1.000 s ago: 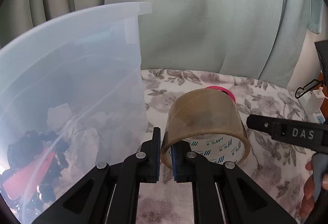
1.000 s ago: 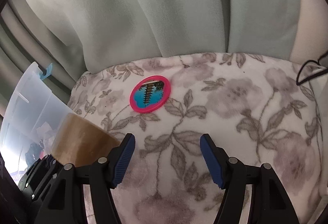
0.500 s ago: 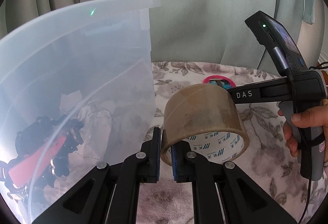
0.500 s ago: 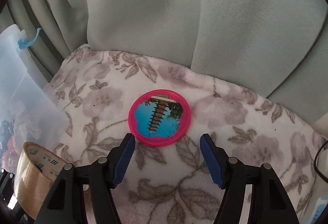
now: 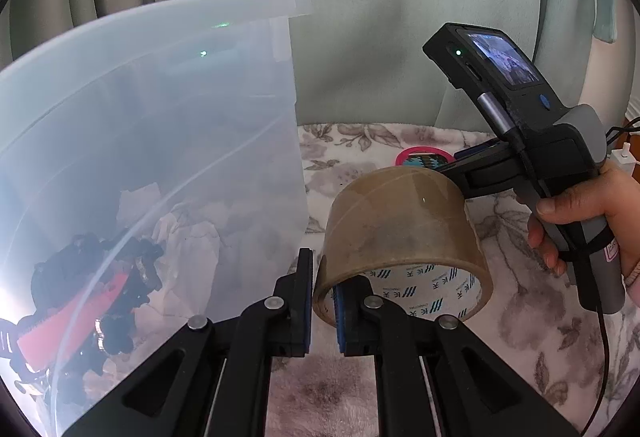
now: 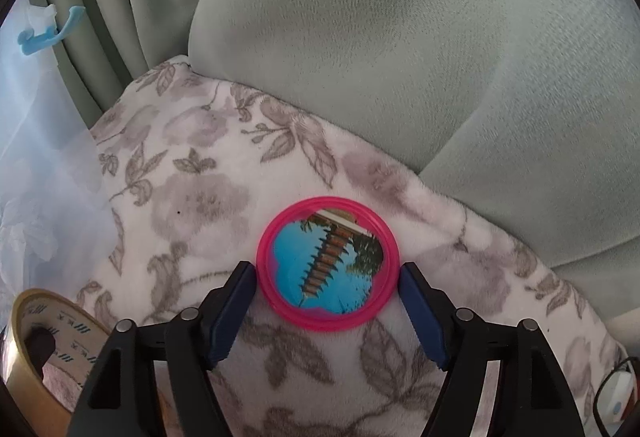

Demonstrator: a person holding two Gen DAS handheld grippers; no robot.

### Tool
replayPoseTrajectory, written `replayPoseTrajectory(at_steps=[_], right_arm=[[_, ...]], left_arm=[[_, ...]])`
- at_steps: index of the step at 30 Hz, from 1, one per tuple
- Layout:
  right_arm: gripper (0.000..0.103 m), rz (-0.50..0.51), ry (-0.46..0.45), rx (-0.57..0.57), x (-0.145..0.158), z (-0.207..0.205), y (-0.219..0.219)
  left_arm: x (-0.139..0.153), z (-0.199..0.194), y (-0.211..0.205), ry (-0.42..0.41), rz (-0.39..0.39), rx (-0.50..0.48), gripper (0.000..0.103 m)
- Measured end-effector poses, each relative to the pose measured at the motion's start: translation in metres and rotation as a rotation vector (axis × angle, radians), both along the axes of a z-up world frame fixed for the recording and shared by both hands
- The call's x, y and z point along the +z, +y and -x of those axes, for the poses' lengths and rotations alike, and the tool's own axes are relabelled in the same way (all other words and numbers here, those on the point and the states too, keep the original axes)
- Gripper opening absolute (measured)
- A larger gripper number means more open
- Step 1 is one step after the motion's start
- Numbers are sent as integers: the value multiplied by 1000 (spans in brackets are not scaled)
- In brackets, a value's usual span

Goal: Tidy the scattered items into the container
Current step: 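Close the left gripper on the brown tape roll while the right gripper grasps the pink mirror, then lift the tape roll and pink mirror and carry both over the clear box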

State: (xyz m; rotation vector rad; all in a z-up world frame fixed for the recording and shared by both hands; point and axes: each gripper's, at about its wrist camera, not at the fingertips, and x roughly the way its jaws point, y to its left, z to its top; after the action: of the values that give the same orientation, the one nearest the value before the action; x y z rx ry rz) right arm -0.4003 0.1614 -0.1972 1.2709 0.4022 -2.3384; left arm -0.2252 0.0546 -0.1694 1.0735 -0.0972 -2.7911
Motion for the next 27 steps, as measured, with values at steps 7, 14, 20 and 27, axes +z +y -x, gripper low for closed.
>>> replayPoseTrajectory(at_steps=[7,14,20,27], right_arm=[[75,44,-7,-46,0,-2,6],[75,85,-27,-84,6,-17,21],[75,145,-51,-183,14,-46,50],[75,205,-72,-260,23,-98,73]], left_arm=[[-2,3,1,-1,17,5,10],[0,3,0,-4,1,-2,13],[4,-2,-1,-9,-35,-16,13],[8,-13,0,-53,-74,-30,12]])
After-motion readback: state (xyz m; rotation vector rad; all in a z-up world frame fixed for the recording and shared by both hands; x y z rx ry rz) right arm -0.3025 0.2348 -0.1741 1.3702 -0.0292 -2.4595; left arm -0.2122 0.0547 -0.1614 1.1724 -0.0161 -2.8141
